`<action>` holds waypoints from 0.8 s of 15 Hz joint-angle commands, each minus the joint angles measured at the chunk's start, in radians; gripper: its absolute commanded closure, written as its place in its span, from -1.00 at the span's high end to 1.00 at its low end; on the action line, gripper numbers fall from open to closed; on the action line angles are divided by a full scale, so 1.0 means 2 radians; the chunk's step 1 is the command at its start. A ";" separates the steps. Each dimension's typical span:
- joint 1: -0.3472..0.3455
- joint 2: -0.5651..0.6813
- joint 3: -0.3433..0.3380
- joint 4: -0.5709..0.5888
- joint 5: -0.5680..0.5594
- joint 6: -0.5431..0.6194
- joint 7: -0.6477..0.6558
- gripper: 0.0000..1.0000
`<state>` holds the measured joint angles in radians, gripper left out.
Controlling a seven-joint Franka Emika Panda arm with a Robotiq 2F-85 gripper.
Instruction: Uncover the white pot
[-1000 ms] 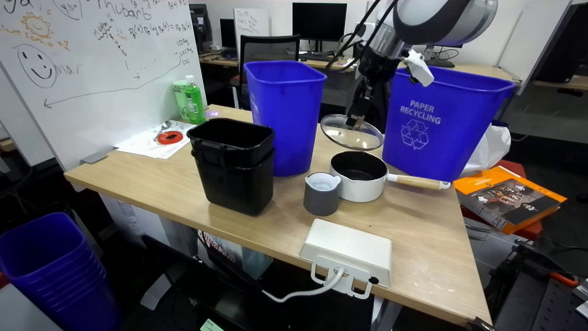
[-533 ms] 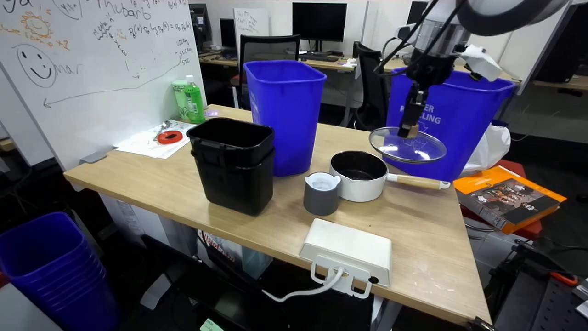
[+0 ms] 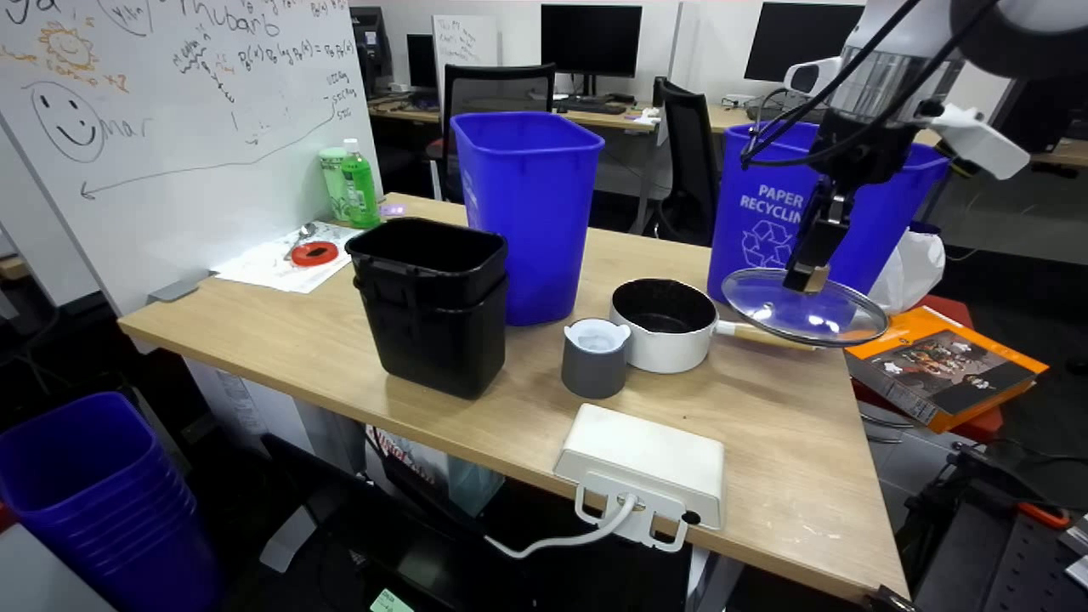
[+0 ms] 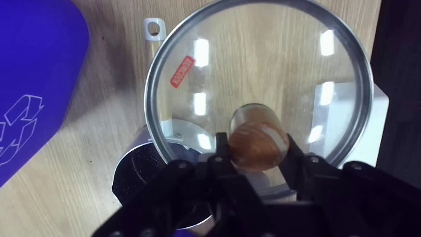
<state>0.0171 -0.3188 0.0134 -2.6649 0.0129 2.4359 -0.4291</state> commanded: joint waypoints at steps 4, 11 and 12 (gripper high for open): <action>0.013 -0.002 -0.015 0.000 -0.006 0.000 0.005 -0.20; 0.032 -0.022 -0.011 -0.047 0.016 -0.002 0.034 -0.70; 0.036 -0.025 -0.010 -0.057 0.019 -0.001 0.042 -0.70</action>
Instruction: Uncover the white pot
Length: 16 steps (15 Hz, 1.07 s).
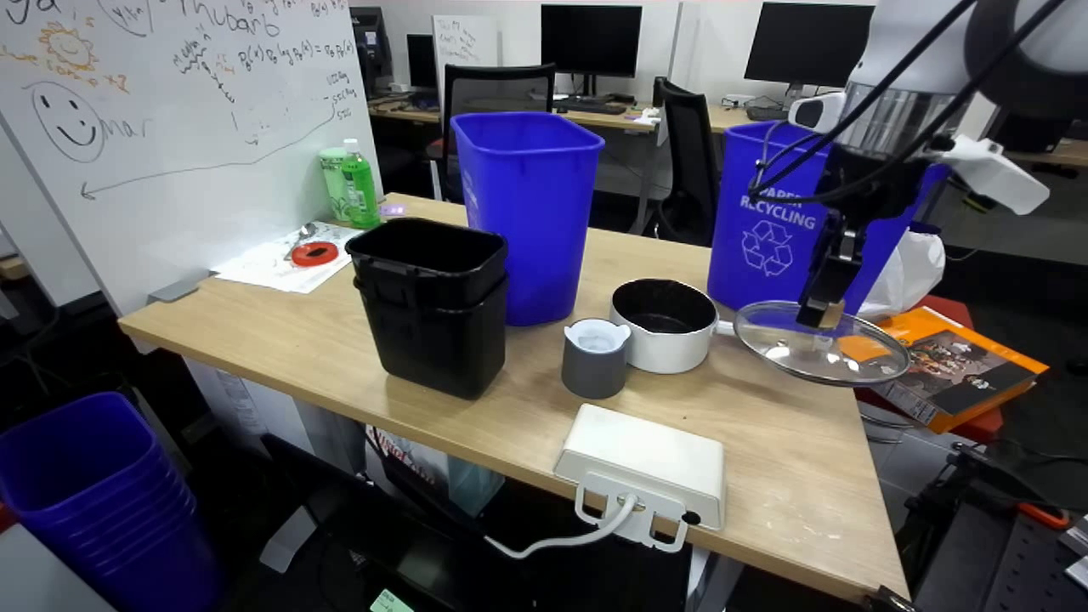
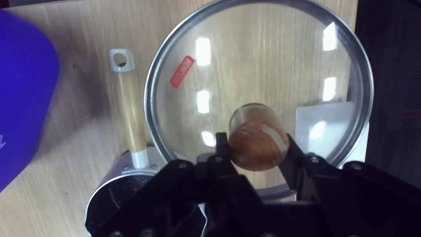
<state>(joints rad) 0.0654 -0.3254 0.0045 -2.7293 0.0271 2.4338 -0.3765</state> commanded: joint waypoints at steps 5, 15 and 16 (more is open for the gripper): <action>0.025 -0.003 -0.003 -0.032 0.035 0.013 0.049 -0.70; 0.038 0.095 0.002 -0.031 0.050 0.091 0.042 -0.70; 0.037 0.109 0.003 -0.031 0.050 0.102 0.040 -0.70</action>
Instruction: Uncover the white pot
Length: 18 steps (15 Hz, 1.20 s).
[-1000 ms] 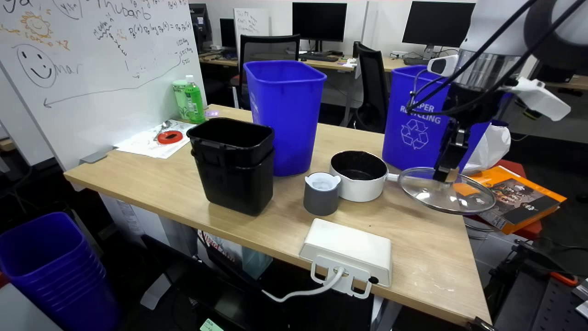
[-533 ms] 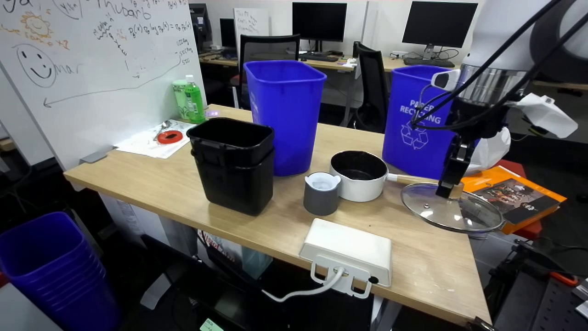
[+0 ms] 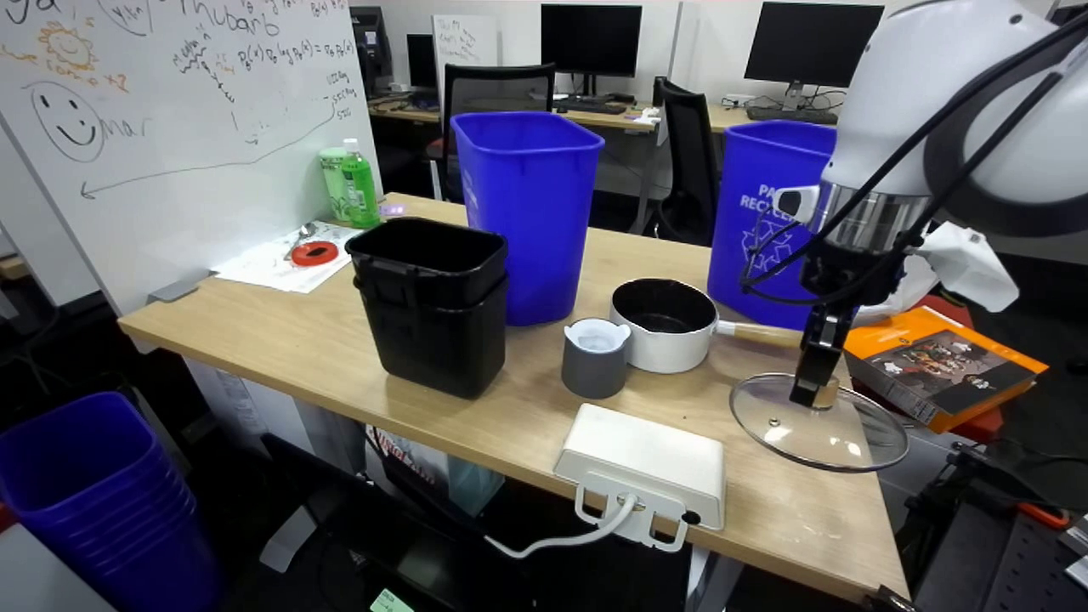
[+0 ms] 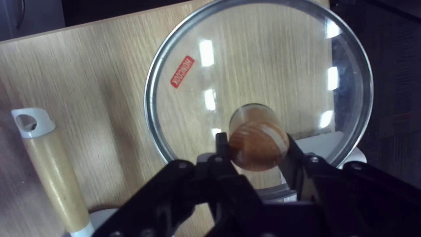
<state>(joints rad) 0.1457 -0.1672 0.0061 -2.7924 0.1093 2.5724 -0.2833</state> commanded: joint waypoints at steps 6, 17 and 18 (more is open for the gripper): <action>-0.014 0.111 0.013 0.000 0.050 0.096 -0.047 -0.70; -0.075 0.118 0.054 0.006 0.103 0.116 -0.134 0.96; -0.068 0.133 0.050 0.009 0.083 0.122 -0.107 1.00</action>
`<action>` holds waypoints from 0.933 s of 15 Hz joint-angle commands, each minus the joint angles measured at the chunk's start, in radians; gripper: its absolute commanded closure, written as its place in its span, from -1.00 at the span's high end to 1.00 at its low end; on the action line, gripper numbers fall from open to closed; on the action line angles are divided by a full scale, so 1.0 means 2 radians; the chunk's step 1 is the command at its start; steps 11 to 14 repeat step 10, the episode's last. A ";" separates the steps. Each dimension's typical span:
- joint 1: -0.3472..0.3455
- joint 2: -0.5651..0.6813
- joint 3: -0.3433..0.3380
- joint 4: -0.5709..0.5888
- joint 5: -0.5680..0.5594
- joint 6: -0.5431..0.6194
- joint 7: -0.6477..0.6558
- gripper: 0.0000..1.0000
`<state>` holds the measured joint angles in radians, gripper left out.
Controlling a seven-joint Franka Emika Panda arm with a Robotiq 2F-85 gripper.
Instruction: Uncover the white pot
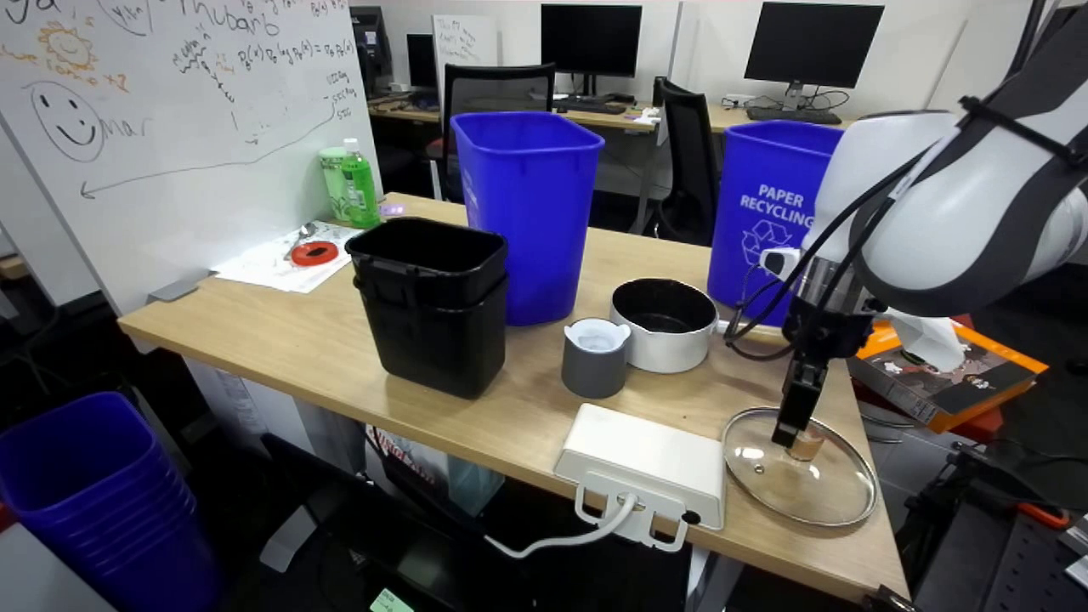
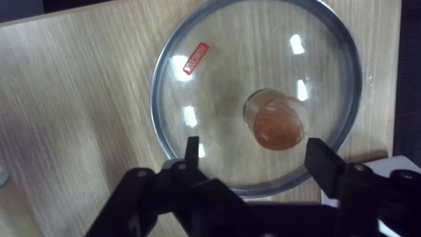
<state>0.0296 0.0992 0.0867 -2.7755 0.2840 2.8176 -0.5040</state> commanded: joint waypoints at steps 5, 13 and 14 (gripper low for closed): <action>-0.010 -0.001 0.011 0.001 -0.004 -0.001 0.004 1.00; -0.010 -0.001 0.011 0.001 -0.004 -0.001 0.004 1.00; -0.010 -0.001 0.011 0.001 -0.004 -0.001 0.004 1.00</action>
